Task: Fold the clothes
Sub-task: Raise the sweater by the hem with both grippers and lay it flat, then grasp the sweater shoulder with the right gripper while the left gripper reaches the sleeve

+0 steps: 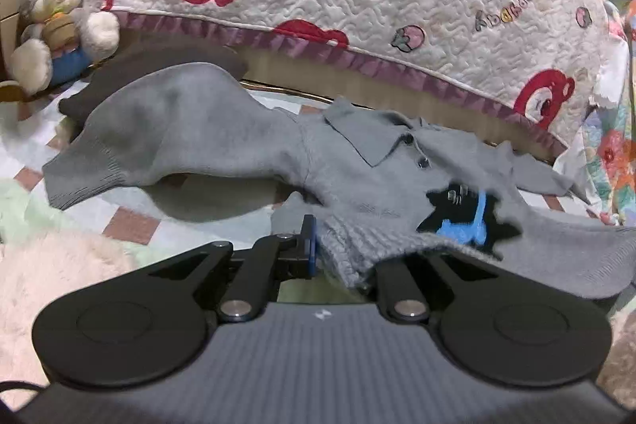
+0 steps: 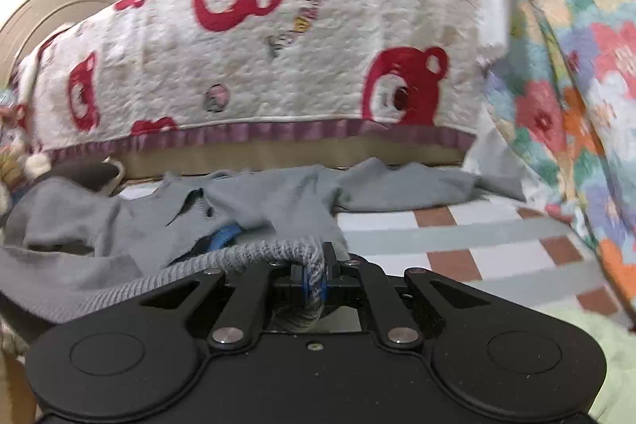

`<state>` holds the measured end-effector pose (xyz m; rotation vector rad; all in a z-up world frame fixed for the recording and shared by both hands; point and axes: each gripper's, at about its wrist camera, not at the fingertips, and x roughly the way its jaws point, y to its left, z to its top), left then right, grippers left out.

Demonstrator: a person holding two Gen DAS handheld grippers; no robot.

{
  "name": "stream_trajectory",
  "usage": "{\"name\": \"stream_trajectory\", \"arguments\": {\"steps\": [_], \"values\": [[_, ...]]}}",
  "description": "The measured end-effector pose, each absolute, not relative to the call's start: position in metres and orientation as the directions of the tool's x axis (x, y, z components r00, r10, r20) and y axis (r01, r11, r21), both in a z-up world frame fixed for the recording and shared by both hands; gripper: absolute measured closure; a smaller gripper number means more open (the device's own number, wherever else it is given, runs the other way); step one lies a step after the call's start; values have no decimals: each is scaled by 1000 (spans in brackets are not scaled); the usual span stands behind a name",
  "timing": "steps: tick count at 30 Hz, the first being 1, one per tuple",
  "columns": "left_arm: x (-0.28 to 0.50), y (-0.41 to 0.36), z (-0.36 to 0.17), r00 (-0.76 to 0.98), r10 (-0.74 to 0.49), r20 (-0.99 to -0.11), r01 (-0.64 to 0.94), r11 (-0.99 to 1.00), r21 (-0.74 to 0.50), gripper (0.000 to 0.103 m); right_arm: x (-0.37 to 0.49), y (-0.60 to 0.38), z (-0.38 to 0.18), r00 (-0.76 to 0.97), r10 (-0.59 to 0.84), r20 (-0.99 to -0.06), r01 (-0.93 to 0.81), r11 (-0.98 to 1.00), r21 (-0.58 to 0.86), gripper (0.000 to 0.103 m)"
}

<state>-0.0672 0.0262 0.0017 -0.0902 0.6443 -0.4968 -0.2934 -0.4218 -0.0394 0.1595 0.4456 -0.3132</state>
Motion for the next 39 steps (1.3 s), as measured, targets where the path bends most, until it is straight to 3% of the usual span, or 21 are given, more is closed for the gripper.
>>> {"name": "stream_trajectory", "arguments": {"steps": [6, 9, 12, 15, 18, 19, 22, 26, 28, 32, 37, 39], "values": [[-70, 55, 32, 679, -516, -522, 408, 857, -316, 97, -327, -406, 19, 884, -253, -393, 276, 961, 3, 98], [-82, 55, 12, 627, -512, -587, 437, 855, -279, 97, -328, -401, 7, 829, -279, -485, 306, 952, -25, 98], [-87, 41, -23, 545, -449, -708, 460, 866, -195, 96, -319, -408, -43, 737, -250, -627, 327, 945, 7, 98], [-84, 39, -48, 451, -462, -764, 447, 857, -255, 96, -311, -415, -82, 672, -177, -719, 338, 937, 85, 97], [-77, 41, -58, 411, -457, -789, 409, 866, -288, 94, -307, -418, -94, 649, -126, -751, 332, 934, 131, 95], [-75, 42, -59, 398, -455, -797, 403, 867, -293, 89, -307, -418, -95, 644, -105, -758, 319, 937, 141, 89], [-73, 45, -56, 361, -453, -815, 393, 866, -308, 75, -314, -417, -81, 665, -49, -745, 271, 946, 180, 85], [-74, 53, -39, 371, -483, -793, 393, 855, -337, 62, -337, -419, -52, 731, 88, -677, 165, 939, 300, 65], [-74, 59, -31, 388, -497, -776, 398, 850, -346, 60, -349, -421, -38, 778, 154, -609, 121, 914, 386, 64], [-69, 69, -7, 435, -531, -727, 397, 838, -375, 57, -348, -428, -15, 851, 218, -478, 41, 880, 474, 52], [-52, 97, 25, 571, -494, -656, 354, 869, -346, 50, -280, -417, -34, 790, 93, -606, 92, 959, 267, 52], [-42, 114, 27, 617, -462, -637, 311, 887, -343, 47, -249, -407, -39, 777, 105, -620, 55, 971, 233, 52]]}}
